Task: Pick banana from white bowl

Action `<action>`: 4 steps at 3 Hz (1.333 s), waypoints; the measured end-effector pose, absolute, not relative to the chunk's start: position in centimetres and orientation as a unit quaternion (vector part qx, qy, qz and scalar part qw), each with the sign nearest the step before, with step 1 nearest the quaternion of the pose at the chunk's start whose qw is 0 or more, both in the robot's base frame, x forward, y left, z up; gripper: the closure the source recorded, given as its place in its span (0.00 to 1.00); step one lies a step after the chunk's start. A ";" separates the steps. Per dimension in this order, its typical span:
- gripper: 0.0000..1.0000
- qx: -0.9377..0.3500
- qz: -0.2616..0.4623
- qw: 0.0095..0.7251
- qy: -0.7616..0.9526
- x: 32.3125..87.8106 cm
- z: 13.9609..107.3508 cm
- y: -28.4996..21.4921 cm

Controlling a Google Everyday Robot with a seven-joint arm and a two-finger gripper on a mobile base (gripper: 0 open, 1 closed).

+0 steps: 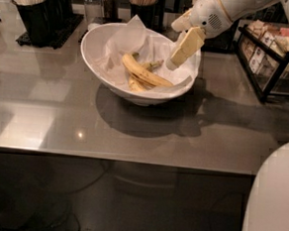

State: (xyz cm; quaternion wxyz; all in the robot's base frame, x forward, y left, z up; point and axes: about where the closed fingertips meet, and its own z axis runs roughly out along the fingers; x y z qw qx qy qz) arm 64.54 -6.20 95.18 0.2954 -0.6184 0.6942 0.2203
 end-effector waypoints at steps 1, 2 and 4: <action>0.19 -0.618 0.220 0.296 0.694 64.7 95.2 -6.2; 0.21 -0.619 0.217 0.297 0.694 64.8 95.1 -5.6; 0.18 -0.599 0.281 0.260 0.703 64.0 90.2 -3.4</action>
Offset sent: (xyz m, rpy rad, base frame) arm -0.0010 0.0044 0.0028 -0.0153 -0.0149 -0.0073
